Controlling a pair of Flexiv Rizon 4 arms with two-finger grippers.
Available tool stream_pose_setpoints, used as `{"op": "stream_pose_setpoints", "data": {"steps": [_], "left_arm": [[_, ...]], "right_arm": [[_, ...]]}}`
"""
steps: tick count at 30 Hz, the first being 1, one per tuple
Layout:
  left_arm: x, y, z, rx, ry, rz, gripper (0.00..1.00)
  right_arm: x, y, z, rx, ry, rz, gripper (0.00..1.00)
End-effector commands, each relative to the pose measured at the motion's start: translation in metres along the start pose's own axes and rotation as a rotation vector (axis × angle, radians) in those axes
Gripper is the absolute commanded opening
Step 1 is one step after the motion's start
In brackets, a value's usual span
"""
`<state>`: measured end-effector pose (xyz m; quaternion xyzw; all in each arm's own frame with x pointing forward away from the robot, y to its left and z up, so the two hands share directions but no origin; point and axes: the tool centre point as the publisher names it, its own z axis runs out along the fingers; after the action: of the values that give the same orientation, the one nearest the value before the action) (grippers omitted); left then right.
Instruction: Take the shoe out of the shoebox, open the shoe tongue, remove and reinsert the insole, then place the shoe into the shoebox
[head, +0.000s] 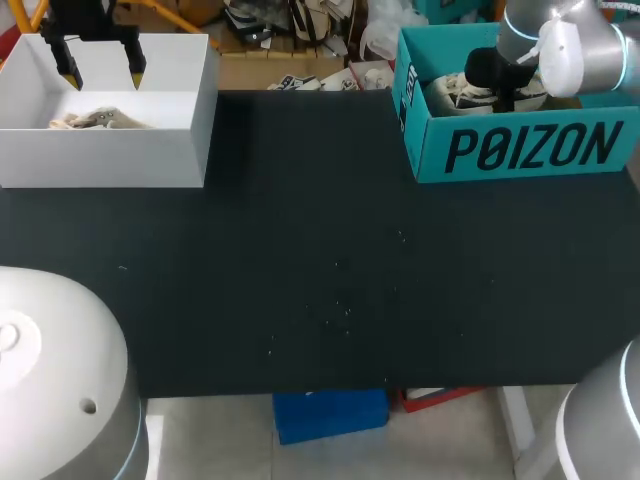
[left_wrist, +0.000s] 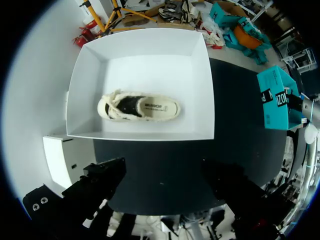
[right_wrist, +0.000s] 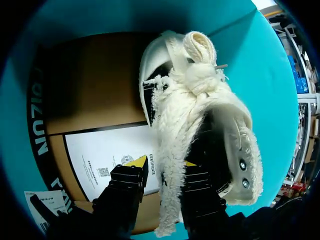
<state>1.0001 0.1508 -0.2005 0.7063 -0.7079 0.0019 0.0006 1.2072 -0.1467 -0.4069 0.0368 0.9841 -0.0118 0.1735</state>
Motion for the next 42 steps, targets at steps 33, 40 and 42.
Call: {"op": "stream_pose_setpoints", "data": {"steps": [33,40,42], "left_arm": [[0.0,0.0,-0.001,-0.001,-0.002,-0.001,1.0],[0.0,0.0,-0.001,-0.001,-0.002,-0.001,1.0],[0.0,0.0,-0.001,-0.001,-0.002,-0.001,1.0]], "right_arm": [[0.02,0.003,-0.175,0.144,-0.146,0.021,0.0],[0.028,0.012,-0.232,0.154,-0.188,-0.013,0.0],[0.03,0.013,-0.248,0.153,-0.201,-0.027,0.0]]}}
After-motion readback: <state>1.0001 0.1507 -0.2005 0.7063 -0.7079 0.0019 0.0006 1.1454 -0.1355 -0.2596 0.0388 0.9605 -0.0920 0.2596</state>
